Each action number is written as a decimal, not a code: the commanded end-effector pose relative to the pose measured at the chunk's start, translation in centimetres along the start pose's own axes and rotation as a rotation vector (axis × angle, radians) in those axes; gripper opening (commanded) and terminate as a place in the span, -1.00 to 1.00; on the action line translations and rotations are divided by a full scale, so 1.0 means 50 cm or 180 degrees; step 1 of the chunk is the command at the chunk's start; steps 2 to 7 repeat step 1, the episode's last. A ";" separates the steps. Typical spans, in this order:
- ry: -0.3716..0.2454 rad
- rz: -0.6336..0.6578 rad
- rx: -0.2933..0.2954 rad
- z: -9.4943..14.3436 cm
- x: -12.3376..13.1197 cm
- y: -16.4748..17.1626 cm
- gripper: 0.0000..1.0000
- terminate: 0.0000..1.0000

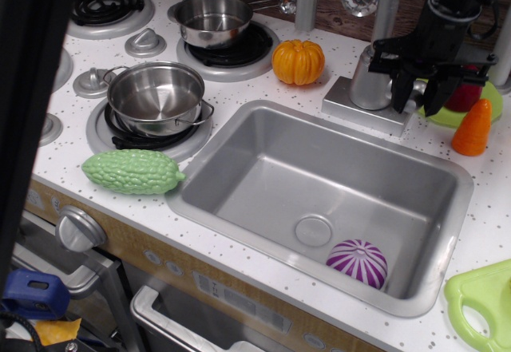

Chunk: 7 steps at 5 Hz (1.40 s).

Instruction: Turn lever vertical to front

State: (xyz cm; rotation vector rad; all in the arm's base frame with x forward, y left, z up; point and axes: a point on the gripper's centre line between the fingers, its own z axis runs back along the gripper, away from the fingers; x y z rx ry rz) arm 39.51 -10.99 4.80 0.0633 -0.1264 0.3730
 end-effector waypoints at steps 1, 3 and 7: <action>-0.0110 0.0107 0.0044 0.005 -0.031 0.005 -1.00 1.00; -0.0110 0.0107 0.0044 0.005 -0.031 0.005 -1.00 1.00; -0.0110 0.0107 0.0044 0.005 -0.031 0.005 -1.00 1.00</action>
